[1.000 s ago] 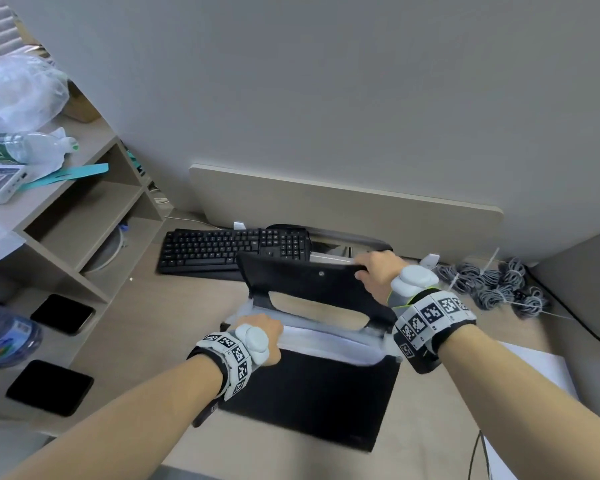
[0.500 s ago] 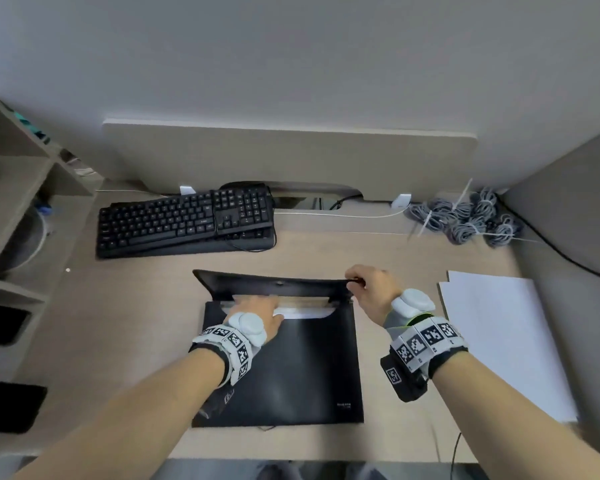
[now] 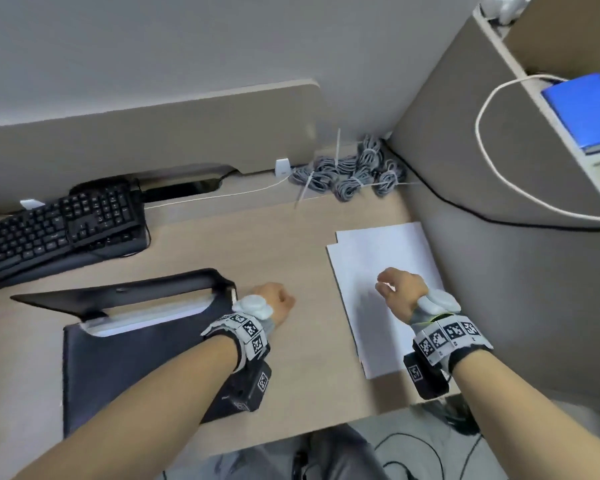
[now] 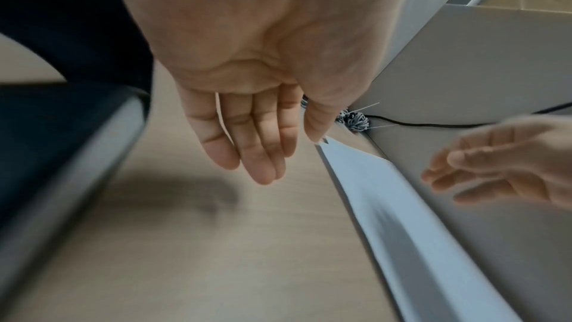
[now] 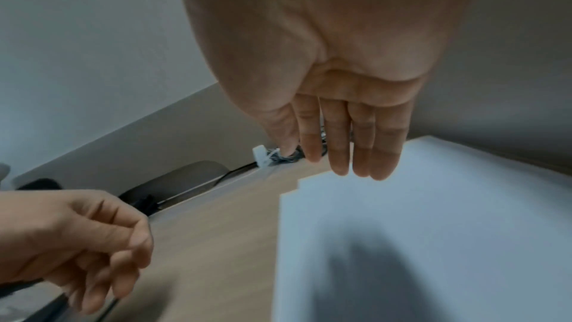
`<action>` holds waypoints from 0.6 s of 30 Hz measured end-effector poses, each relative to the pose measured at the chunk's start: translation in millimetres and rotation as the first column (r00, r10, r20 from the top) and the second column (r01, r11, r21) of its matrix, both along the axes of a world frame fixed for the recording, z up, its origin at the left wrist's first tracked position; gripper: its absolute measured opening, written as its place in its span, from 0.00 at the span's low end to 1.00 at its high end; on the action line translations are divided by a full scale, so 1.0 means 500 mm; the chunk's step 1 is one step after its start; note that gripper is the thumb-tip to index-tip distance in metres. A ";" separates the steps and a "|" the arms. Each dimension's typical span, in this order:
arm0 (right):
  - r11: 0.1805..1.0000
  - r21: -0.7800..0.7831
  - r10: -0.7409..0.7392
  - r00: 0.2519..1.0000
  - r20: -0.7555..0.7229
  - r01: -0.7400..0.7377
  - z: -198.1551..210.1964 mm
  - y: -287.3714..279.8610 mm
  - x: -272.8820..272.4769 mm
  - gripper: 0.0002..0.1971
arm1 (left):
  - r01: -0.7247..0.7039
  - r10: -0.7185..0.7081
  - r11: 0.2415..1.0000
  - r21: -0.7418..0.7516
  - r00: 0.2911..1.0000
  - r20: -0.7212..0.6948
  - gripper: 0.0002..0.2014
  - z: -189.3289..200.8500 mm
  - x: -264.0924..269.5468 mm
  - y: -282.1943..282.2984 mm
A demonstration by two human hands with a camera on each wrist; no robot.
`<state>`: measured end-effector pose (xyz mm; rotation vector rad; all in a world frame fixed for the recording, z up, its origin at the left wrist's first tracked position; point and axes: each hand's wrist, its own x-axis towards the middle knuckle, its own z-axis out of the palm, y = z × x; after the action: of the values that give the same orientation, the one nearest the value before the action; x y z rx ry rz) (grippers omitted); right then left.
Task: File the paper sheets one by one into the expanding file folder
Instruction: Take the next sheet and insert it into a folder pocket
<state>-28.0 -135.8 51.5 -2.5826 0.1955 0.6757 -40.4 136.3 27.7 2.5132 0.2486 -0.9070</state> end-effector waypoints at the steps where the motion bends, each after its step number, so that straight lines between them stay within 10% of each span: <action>1: 1.000 -0.009 -0.018 1.000 -0.019 0.018 -0.012 -0.046 -0.004 0.12 | -0.014 0.014 1.000 -0.008 0.999 -0.042 0.12 -0.008 0.016 -0.045; 13: 0.998 -0.020 0.053 0.998 -0.041 -0.054 -0.133 -0.191 -0.014 0.12 | -0.599 0.510 0.779 -0.187 0.778 -0.368 0.17 -0.118 0.062 -0.249; 15: 0.997 -0.011 0.076 0.997 -0.011 -0.077 -0.142 -0.188 -0.015 0.13 | -0.580 0.473 0.794 -0.182 0.778 -0.414 0.16 -0.146 0.066 -0.241; 18: 0.995 0.014 0.095 0.995 -0.024 -0.094 -0.145 -0.177 -0.016 0.13 | -0.438 0.374 0.896 -0.072 0.832 -0.411 0.40 -0.177 0.068 -0.214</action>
<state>-36.0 -224.5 -20.8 -2.5858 0.0769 0.7403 -6.4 29.3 -60.9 1.9936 0.7745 -1.1767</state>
